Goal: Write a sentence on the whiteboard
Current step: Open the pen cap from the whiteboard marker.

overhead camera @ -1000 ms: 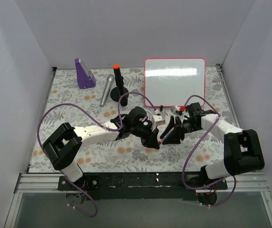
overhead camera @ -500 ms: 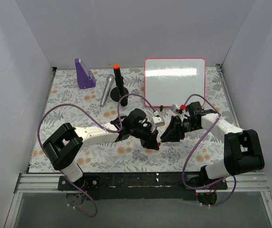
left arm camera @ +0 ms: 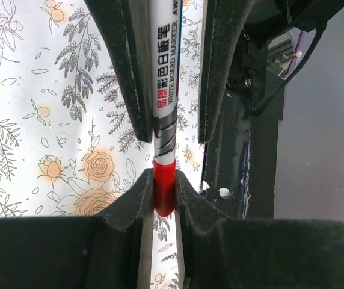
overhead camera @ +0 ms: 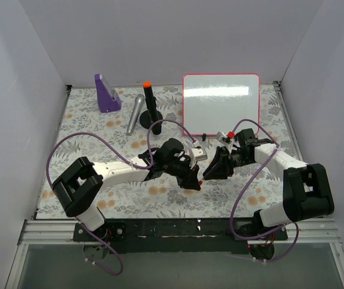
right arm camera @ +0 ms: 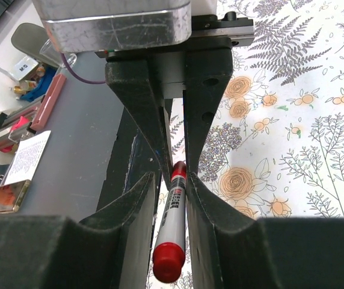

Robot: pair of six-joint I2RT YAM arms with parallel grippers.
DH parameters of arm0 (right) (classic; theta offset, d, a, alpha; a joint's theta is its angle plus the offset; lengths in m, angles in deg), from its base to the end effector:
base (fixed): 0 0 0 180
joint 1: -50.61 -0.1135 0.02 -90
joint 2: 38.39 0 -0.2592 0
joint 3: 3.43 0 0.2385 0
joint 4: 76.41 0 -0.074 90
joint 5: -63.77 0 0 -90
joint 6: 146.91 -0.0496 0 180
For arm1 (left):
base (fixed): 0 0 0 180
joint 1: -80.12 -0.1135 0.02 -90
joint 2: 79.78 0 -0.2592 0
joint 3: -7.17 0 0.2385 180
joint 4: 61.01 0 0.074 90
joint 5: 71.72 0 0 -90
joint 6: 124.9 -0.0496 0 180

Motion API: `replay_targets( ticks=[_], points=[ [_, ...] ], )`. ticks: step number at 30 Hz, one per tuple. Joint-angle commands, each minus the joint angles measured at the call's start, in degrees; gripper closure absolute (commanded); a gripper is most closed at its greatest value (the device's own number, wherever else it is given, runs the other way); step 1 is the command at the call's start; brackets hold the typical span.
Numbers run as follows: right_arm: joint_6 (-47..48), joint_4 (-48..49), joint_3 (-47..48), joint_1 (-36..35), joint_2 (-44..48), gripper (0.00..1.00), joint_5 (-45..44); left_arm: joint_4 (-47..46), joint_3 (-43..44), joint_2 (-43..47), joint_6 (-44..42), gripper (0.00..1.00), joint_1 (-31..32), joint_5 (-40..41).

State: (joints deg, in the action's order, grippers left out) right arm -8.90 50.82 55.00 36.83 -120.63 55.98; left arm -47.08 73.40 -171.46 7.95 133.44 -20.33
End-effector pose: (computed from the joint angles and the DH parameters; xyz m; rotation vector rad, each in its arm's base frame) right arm 0.2038 0.1006 0.1955 -1.2093 1.6191 1.6067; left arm 0.1724 -0.2832 0.1986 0.6668 2.5526 -1.5250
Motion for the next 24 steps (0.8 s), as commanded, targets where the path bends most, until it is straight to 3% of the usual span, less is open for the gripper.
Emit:
replay_targets(
  ticks=[1, 9, 16, 19, 23, 24],
  points=[
    [-0.46, 0.67, 2.11, 0.07, -0.12, 0.66, 0.93, -0.94, -0.33, 3.09, -0.31, 1.0, -0.06, 0.29],
    [-1.43, 1.28, 1.85, -0.02, -0.2, 0.59, 0.58, -1.29, -0.15, 3.26, -0.22, 1.0, -0.15, 0.12],
    [-1.43, 1.54, 1.58, -0.02, 0.06, 0.61, 0.49, -1.2, -0.15, 3.35, -0.22, 1.0, -0.15, 0.11],
    [-1.51, 1.54, 1.58, -0.02, 0.06, 0.67, 0.58, -1.2, 0.11, 3.17, -0.31, 1.0, -0.06, 0.03],
    [-0.64, 0.23, 2.11, 0.07, 0.06, 0.98, 0.4, -0.85, 0.81, 2.74, -0.4, 1.0, -0.06, 0.11],
    [1.37, -1.77, 2.81, -0.02, 0.23, 0.99, 0.4, -0.41, 1.07, 2.82, -0.57, 1.0, -0.15, 0.29]
  ],
)
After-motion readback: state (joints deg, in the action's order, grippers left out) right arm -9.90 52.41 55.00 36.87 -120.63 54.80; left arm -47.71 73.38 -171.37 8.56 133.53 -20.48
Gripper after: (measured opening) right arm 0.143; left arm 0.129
